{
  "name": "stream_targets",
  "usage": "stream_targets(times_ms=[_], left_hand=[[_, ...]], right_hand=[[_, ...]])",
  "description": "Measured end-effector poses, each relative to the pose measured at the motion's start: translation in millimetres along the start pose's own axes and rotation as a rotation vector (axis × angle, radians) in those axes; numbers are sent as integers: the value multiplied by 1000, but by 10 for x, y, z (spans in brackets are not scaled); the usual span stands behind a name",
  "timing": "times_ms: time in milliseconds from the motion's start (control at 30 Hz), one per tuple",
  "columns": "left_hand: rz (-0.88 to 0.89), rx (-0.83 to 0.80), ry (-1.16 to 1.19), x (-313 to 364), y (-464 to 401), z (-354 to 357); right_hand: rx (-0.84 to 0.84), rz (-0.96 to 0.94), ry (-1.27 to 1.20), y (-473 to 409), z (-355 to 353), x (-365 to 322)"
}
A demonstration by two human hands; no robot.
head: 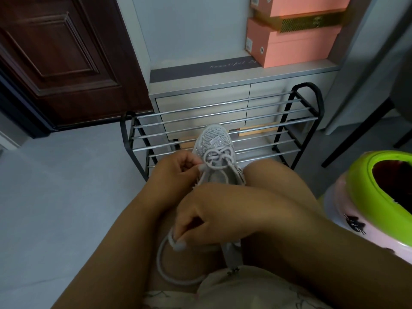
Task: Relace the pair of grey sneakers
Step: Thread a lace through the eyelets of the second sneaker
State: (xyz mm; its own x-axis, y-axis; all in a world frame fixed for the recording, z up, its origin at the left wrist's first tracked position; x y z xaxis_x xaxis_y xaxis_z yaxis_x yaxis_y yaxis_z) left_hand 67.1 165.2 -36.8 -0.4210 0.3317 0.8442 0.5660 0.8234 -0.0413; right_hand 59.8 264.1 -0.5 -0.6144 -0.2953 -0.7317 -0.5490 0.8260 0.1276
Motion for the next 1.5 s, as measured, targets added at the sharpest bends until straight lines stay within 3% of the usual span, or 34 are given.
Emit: stream_targets(times_ms=[100,200,300,500,700,867,1000,1167,1233,1333,1500], left_hand=[[10,8,4,0,9,-10],[38,0,43,28,11,-1],[89,-31,37,86,8,31],[209,-185,-165,209,46,193],[190,-189,-199,145,64,224],[215,-164,-202,181,75,178],[211,-189,-164,226,107,137],[185,-222,-38,243,130,85],[161,-203,58,258,132,51],[169,-116,119,417,141,-36],[238,-309,-15,706,205,247]], right_hand=[[26,88,-16,65,-130,112],[163,259,228,182,-375,364],[90,339,396,180,-297,484],[13,345,497,120,-191,521],[-10,421,493,160,-163,601],[180,495,441,261,-404,639],[452,383,128,410,-723,599],[792,71,-687,607,-1042,635],[830,-55,-969,625,-1074,663],[859,-169,-1207,613,-1095,707],[915,-213,-1355,593,-1096,790]])
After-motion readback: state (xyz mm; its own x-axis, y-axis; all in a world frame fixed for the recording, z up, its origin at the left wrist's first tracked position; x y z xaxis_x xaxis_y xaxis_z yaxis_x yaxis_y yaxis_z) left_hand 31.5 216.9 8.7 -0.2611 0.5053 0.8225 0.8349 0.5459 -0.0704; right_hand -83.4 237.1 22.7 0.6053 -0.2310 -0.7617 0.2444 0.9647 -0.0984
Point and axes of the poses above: each hand's wrist, its own y-axis away from the middle knuckle, its own z-axis out of the palm, x = y × z, the point moved 9 cm from there along -y, towards the middle knuckle, and after that the axes turned 2 degrees about -y, right-handed, at the moved point
